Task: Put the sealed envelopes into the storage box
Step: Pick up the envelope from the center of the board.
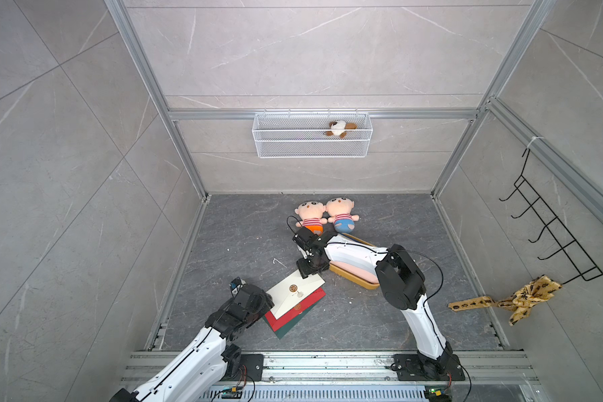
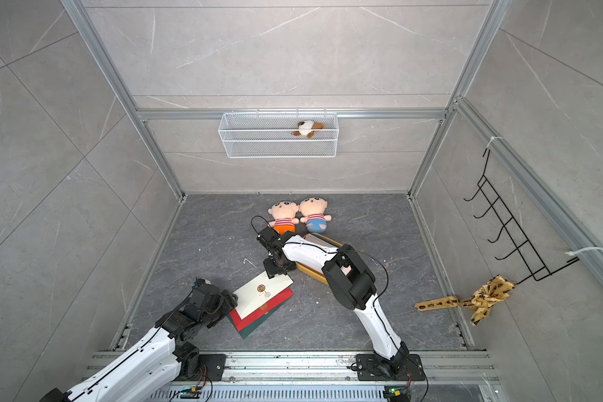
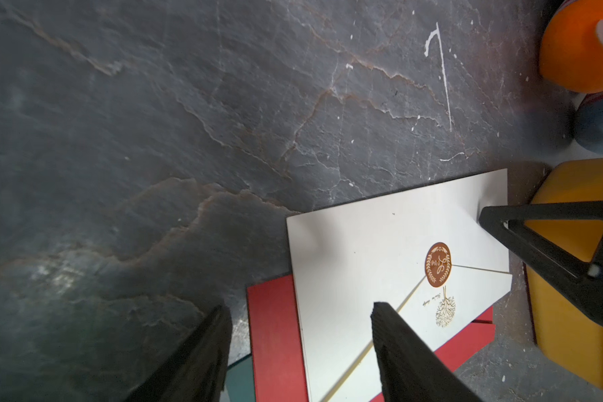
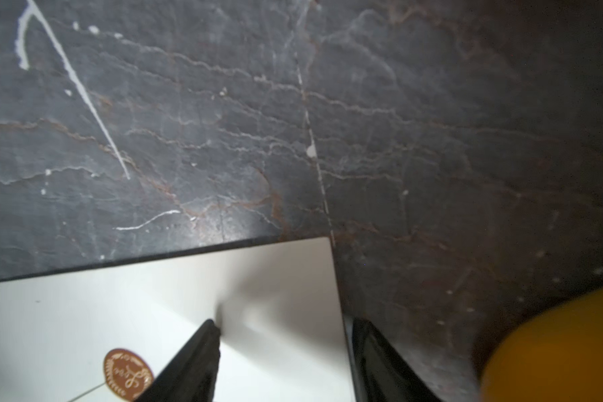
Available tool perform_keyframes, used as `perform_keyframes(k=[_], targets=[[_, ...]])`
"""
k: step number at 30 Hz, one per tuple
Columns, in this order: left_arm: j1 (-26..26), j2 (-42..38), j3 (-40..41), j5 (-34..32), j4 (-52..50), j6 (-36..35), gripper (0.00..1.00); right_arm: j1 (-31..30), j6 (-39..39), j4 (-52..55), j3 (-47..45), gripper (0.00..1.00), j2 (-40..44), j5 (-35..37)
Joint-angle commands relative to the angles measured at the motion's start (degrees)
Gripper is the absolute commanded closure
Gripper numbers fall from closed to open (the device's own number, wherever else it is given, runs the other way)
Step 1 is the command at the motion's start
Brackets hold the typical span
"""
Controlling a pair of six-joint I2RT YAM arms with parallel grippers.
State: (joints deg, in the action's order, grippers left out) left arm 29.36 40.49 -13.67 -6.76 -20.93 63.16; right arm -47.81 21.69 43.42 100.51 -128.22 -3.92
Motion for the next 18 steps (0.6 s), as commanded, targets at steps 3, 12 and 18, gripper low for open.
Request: perform_keyframes(k=[3,12,18], targets=[[0.2,0.1,0.6,0.8,0.7,1.3,0.31,-0.3,1.3,-0.4,0.7,0.37,0.0,-6.6],[0.2,0.4,1.5,1.4,2.2,1.5,0.31,-0.4,1.5,-2.1,0.8,0.4,3.9,-13.0],[0.2,0.1,1.5,0.8,1.8,1.4,0.31,-0.4,1.7,-3.2,0.1,0.41,6.1,-15.8]])
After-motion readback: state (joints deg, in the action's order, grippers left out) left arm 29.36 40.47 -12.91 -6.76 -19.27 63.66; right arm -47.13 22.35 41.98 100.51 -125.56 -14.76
